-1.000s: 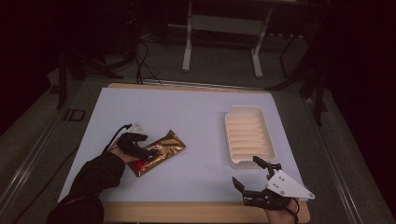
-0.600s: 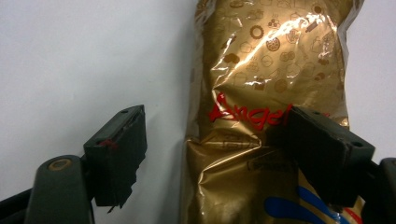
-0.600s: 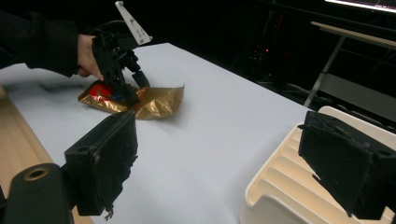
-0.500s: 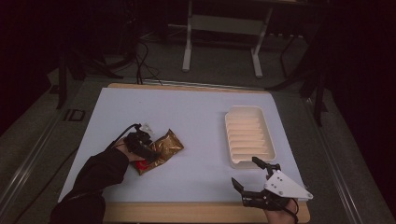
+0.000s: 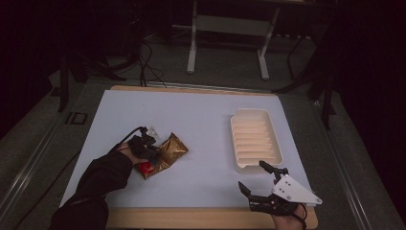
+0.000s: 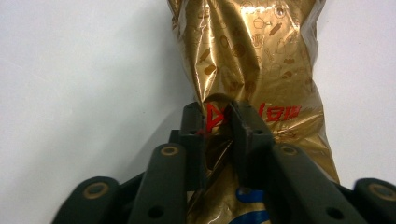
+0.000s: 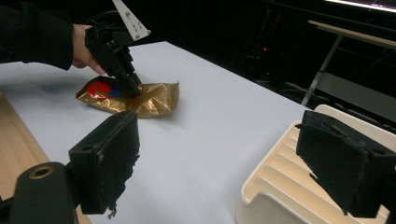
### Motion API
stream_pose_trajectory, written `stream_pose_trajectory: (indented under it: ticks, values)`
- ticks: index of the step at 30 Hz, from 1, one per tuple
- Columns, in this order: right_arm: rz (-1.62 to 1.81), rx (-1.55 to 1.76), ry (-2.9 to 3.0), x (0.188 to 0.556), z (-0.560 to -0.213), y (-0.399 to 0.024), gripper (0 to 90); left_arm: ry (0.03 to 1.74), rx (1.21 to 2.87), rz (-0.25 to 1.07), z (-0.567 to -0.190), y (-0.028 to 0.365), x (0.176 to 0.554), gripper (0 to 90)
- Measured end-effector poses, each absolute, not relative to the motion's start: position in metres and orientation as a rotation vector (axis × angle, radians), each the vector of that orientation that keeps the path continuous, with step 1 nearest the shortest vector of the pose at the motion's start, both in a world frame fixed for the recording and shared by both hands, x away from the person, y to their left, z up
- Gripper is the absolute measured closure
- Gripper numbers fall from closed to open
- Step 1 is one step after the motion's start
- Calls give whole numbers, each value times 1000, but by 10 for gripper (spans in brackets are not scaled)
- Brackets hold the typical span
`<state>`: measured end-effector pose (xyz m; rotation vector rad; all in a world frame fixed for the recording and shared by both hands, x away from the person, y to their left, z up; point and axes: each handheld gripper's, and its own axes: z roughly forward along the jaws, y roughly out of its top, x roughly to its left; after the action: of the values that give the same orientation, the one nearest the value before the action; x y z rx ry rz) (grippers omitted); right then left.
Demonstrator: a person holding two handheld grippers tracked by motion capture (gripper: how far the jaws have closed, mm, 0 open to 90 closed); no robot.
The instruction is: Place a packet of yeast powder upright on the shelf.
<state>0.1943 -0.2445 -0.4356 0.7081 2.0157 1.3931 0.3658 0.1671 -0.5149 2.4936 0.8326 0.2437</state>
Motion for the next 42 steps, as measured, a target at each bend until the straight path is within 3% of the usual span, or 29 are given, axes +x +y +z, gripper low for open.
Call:
stream_pose_trajectory:
  ticks: [4,11,31,42]
  values:
    - [1391,711,2016,195,-436,-245,133,823,2468,266,-511,169,363,868]
    - [1381,720,2019,195,-436,-244,136,818,2371,262,-489,172,355,898]
    - [1395,655,2008,201,-433,-250,187,740,2153,269,-451,176,328,900]
    - [1354,627,2037,215,-414,-257,221,678,2031,350,-439,176,312,900]
